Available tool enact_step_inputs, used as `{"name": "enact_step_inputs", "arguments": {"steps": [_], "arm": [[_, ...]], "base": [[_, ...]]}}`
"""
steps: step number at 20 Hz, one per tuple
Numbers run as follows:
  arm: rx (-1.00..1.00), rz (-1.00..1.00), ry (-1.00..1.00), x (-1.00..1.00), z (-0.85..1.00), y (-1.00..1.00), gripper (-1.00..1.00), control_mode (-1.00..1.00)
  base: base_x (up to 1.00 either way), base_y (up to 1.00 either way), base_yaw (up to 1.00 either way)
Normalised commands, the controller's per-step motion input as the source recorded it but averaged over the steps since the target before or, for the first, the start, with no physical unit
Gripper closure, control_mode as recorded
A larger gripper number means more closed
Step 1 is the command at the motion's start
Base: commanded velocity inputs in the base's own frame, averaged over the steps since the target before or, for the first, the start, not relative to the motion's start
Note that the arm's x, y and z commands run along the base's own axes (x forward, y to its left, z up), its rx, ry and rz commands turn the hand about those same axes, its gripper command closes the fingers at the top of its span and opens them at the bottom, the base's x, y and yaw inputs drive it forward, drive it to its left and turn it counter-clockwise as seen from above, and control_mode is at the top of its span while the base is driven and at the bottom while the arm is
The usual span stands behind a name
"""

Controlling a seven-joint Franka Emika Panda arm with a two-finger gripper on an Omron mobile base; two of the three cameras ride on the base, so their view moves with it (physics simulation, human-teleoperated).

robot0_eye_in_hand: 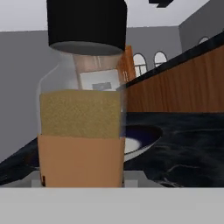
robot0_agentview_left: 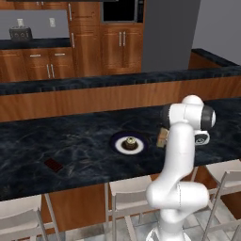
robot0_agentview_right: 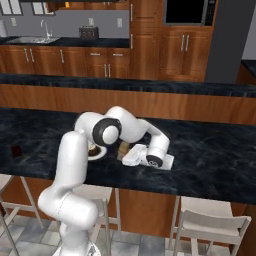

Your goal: Take the cinnamon bottle from the cabinet and place it on the dining table, next to the plate with the cupcake. Then take the chocolate from the dining counter and place it on the cupcake plate.

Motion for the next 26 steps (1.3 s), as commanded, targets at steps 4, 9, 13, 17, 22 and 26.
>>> {"name": "enact_step_inputs", "arguments": {"steps": [4,9,13,17,22,26], "arm": [[-0.19,0.0,-0.18,0.02,-0.35,0.34,1.0,-1.0],[-0.28,-0.01,-0.11,0.04,-0.34,0.35,1.0,-1.0],[-0.08,-0.04,0.0,0.22,-0.28,0.08,1.0,-1.0],[0.03,-0.01,0.09,0.28,-0.29,-0.05,1.0,-1.0],[0.12,0.0,0.01,0.15,-0.43,-0.15,1.0,-1.0],[0.13,0.0,0.0,0.11,-0.41,-0.03,1.0,-1.0]], "base": [[0.0,0.0,0.0],[0.0,0.0,0.0],[0.0,0.0,0.0],[0.0,0.0,0.0],[0.0,0.0,0.0],[0.0,0.0,0.0]]}}
